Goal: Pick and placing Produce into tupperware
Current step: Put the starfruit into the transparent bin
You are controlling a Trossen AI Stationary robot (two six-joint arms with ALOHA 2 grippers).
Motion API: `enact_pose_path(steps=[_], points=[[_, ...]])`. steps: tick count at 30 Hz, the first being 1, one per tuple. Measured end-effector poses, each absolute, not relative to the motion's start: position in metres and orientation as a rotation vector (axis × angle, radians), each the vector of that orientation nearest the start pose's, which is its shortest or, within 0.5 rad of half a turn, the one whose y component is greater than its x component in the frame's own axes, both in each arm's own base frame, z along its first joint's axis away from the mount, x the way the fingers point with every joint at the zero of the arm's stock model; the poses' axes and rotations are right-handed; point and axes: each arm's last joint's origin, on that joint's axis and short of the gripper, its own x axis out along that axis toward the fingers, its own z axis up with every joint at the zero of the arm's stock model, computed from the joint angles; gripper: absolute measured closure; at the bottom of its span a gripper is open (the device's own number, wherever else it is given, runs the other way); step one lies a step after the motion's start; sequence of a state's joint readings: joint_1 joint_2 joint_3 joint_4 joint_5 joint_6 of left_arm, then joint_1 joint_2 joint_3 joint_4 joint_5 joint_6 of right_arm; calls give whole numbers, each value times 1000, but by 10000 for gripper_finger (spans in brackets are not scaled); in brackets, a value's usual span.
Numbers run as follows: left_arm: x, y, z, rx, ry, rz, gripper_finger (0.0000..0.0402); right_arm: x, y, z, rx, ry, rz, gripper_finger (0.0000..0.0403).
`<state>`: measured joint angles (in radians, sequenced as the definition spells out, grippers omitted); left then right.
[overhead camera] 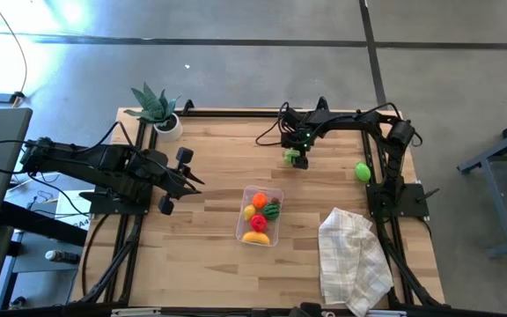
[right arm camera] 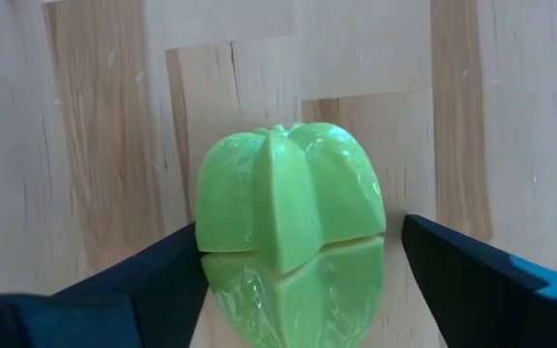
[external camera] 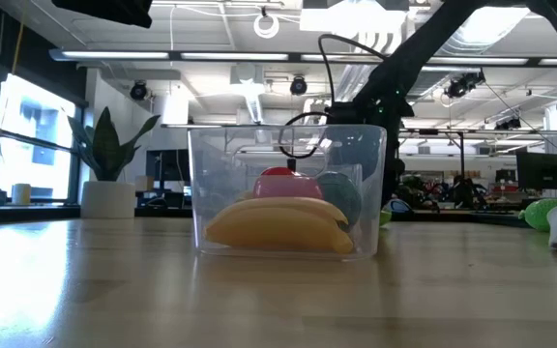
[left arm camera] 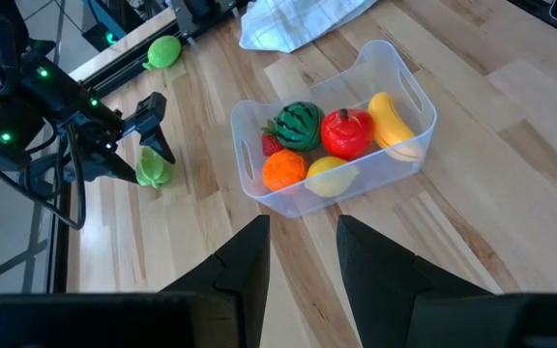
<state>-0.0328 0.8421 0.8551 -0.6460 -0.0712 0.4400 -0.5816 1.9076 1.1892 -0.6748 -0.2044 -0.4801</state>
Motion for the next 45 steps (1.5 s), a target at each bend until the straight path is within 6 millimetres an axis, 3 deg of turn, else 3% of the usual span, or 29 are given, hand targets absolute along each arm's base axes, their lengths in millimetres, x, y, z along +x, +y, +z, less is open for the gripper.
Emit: enact_pose_path(steps=[22, 45], points=[[166, -3, 306, 458, 631, -103, 291, 293, -186, 142, 134, 1331, -9, 155], [166, -3, 306, 458, 631, -102, 291, 294, -187, 143, 133, 1317, -23, 160]])
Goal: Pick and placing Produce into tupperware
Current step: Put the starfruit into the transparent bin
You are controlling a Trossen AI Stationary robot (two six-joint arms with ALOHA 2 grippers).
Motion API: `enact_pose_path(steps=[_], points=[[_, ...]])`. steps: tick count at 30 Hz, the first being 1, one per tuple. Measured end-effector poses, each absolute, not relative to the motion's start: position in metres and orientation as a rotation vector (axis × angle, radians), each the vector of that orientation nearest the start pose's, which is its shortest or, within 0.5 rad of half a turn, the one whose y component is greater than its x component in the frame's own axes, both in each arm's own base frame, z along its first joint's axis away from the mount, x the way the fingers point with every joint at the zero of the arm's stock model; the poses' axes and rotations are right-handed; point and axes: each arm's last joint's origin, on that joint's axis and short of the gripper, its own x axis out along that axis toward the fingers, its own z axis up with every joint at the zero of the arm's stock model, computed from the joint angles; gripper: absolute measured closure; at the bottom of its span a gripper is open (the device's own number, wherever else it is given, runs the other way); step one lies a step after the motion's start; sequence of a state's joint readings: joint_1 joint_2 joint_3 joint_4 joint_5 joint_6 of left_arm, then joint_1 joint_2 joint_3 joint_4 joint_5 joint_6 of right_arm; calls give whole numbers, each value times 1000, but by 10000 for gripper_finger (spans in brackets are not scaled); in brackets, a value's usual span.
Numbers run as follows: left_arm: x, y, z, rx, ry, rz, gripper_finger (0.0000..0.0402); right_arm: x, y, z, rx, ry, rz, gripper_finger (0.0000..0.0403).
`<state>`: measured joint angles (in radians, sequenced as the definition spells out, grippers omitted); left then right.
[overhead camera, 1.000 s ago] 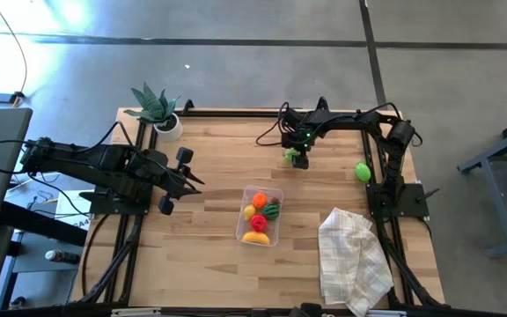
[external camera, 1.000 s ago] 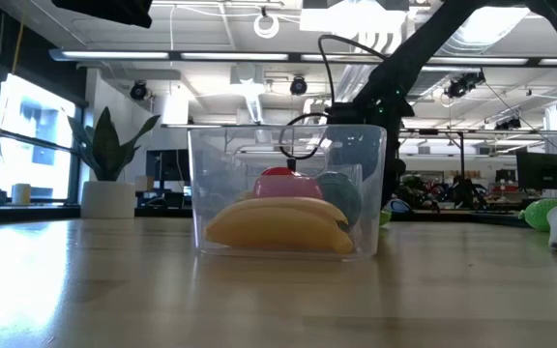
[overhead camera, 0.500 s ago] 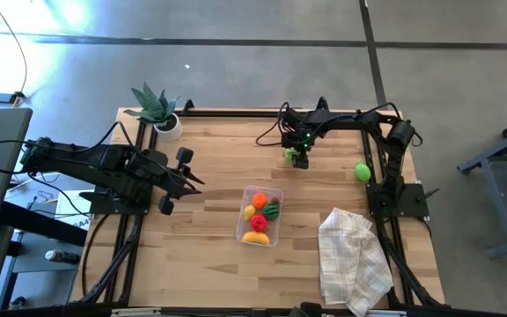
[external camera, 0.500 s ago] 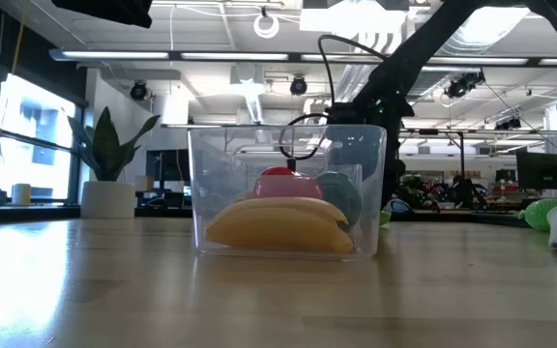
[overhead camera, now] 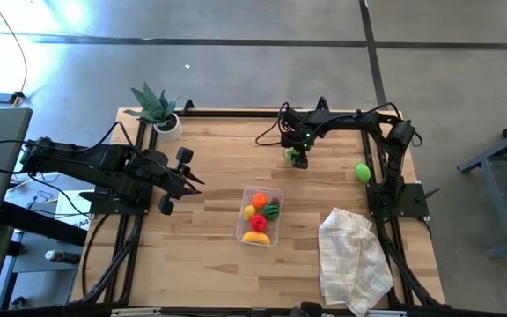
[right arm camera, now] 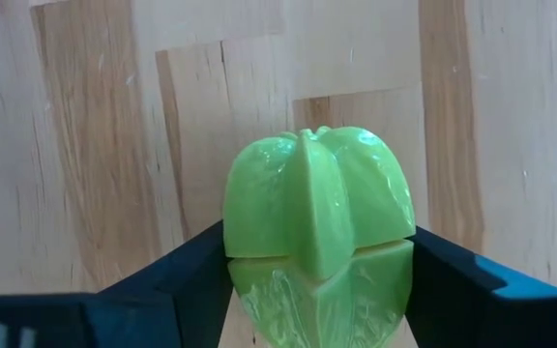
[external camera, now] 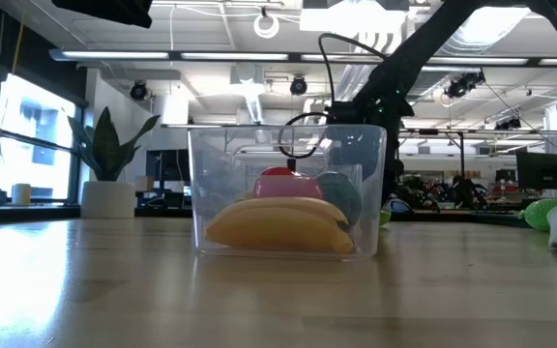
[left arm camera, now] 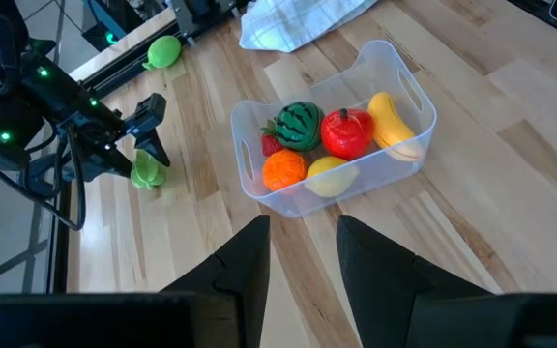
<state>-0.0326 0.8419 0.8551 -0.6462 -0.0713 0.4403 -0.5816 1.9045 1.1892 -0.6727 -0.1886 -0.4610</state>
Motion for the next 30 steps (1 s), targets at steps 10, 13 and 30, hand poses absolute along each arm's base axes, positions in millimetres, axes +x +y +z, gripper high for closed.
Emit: enact_pose_path(steps=[10, 13, 30], points=[[166, -3, 306, 458, 631, -103, 291, 294, -187, 144, 136, 1318, -34, 180], [166, -3, 307, 458, 630, -103, 291, 294, -187, 144, 133, 1322, -43, 183], [166, -3, 306, 458, 631, -103, 291, 293, -187, 145, 149, 1323, -62, 186]])
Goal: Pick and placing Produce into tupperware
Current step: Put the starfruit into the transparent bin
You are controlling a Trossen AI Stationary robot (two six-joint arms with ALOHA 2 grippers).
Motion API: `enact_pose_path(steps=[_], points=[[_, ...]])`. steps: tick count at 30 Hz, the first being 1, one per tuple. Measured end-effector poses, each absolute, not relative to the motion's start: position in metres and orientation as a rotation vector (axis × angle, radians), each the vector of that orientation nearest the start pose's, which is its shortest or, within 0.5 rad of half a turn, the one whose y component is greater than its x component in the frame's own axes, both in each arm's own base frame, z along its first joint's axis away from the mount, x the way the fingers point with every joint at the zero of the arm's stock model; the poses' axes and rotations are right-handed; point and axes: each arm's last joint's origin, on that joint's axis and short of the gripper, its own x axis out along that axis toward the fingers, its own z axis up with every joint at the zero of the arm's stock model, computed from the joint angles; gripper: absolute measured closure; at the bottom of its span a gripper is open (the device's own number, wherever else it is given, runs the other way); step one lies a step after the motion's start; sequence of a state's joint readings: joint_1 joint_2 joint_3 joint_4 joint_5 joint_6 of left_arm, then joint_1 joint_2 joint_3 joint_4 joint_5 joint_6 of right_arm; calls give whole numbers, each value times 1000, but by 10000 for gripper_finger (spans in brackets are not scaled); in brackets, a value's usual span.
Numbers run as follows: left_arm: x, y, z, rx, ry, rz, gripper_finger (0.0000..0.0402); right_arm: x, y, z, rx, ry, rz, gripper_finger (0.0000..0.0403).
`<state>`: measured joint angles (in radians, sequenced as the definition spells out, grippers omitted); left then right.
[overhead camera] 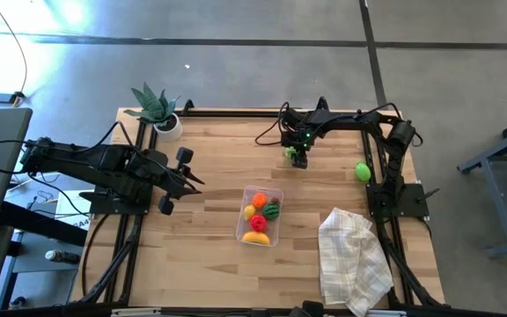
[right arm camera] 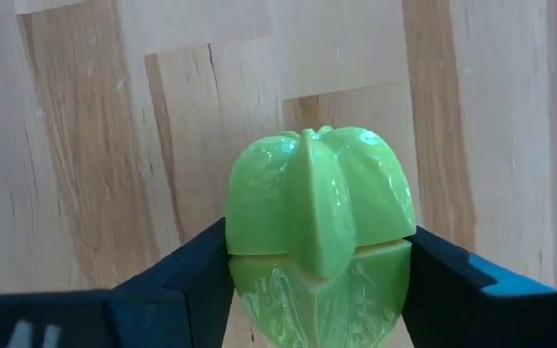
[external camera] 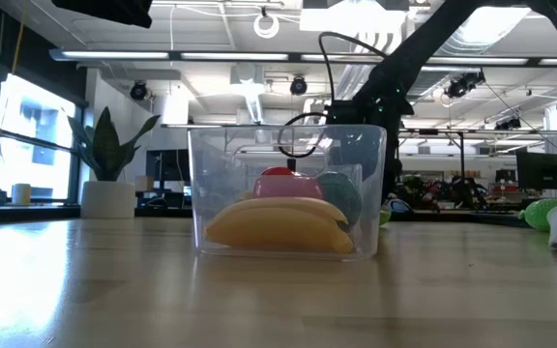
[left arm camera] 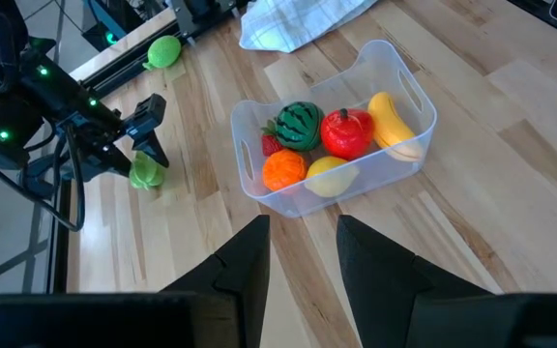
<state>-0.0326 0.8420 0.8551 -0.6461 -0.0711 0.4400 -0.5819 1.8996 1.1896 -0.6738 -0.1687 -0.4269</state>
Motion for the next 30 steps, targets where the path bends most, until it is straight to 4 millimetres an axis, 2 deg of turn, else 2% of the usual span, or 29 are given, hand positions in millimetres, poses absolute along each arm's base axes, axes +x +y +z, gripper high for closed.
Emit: enact_pose_path(steps=[9, 15, 24, 30], points=[[166, -3, 306, 458, 631, -103, 291, 291, -186, 160, 125, 1283, -79, 186], [166, -3, 306, 458, 631, -103, 291, 288, -184, 178, 124, 1240, -113, 186], [166, -3, 306, 458, 631, -103, 291, 277, -173, 224, 155, 1106, -164, 186], [166, -3, 306, 458, 631, -103, 291, 275, -144, 258, 102, 1004, -127, 186]])
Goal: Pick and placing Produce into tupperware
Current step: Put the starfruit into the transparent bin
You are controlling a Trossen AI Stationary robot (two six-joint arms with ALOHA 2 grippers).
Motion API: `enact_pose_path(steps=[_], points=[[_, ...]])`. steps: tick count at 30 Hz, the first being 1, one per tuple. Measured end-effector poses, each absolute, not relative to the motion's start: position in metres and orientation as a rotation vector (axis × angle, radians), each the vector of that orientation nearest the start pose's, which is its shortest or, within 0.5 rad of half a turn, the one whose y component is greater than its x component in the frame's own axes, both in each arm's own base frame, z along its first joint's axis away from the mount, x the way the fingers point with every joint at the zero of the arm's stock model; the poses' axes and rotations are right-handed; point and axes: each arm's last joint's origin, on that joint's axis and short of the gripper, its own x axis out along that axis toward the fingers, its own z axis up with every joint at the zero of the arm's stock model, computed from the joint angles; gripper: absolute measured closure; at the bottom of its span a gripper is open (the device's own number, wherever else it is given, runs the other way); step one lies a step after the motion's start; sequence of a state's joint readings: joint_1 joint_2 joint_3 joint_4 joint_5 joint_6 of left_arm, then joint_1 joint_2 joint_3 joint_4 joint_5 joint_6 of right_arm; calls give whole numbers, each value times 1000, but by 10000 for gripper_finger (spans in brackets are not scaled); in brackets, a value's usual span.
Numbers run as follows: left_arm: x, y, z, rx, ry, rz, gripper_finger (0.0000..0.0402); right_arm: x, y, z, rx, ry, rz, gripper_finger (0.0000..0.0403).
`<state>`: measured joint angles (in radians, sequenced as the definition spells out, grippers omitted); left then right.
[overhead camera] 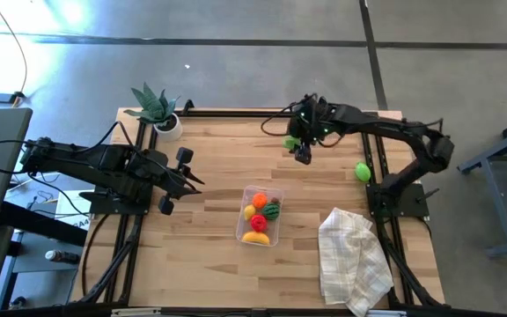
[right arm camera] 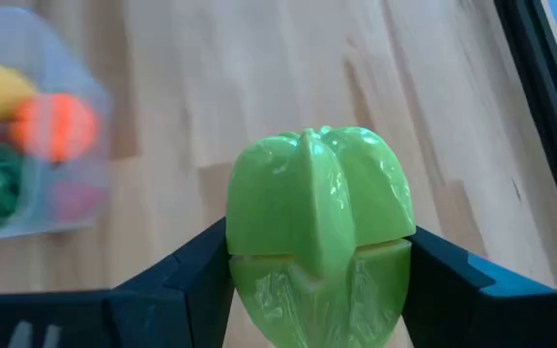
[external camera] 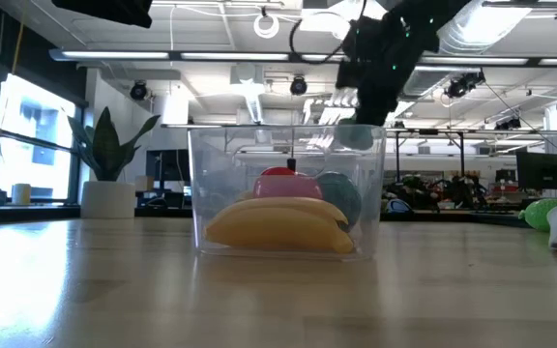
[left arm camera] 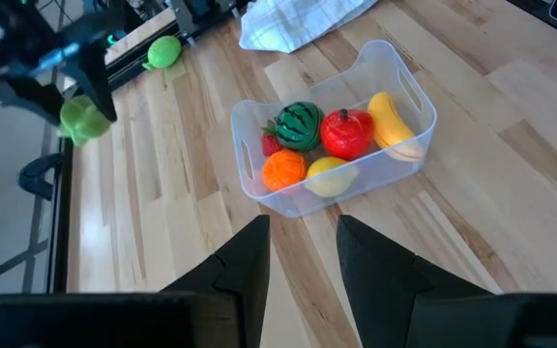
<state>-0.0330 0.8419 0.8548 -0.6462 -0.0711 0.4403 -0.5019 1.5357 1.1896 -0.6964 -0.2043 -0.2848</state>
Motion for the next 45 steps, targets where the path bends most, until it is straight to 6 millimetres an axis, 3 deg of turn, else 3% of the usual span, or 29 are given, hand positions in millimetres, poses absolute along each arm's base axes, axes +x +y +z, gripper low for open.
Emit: enact_pose_path(steps=[10, 20, 34, 45], points=[[166, -3, 306, 458, 631, -102, 291, 291, -87, 278, 61, 920, -15, 187], [166, -3, 307, 458, 630, -103, 291, 319, -39, 309, -85, 834, 73, 186], [166, -3, 307, 458, 631, -102, 291, 373, 23, 294, -96, 880, 192, 186], [166, -3, 306, 458, 631, -103, 291, 406, 23, 235, 55, 1026, 100, 186]])
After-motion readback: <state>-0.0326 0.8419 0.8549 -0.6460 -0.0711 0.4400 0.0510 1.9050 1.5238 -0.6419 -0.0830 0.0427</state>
